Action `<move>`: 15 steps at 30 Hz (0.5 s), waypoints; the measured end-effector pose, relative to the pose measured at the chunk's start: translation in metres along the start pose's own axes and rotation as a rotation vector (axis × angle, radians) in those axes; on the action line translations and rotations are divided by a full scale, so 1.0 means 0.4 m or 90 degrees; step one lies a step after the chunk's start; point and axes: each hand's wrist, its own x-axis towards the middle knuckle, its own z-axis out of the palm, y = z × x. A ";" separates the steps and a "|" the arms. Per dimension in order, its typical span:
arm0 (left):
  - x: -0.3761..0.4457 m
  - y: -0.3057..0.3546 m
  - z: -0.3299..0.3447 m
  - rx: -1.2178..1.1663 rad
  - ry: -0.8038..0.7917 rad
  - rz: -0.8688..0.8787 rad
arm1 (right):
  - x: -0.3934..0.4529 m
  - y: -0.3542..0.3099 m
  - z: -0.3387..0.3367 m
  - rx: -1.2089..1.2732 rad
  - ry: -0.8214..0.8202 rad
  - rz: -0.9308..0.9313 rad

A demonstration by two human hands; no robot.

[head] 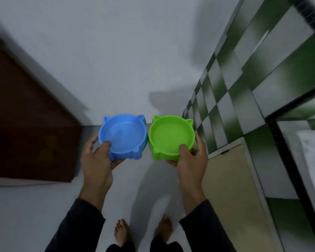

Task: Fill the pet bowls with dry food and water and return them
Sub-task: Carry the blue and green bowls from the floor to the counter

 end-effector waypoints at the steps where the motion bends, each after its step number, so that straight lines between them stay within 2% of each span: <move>1: -0.026 0.031 0.005 -0.006 -0.005 0.005 | -0.023 -0.035 -0.002 0.006 0.001 -0.010; 7: -0.158 0.175 0.036 -0.050 -0.042 0.036 | -0.139 -0.197 -0.025 0.039 0.011 -0.068; 15: -0.268 0.262 0.092 -0.066 -0.094 0.073 | -0.192 -0.336 -0.100 0.093 0.000 -0.117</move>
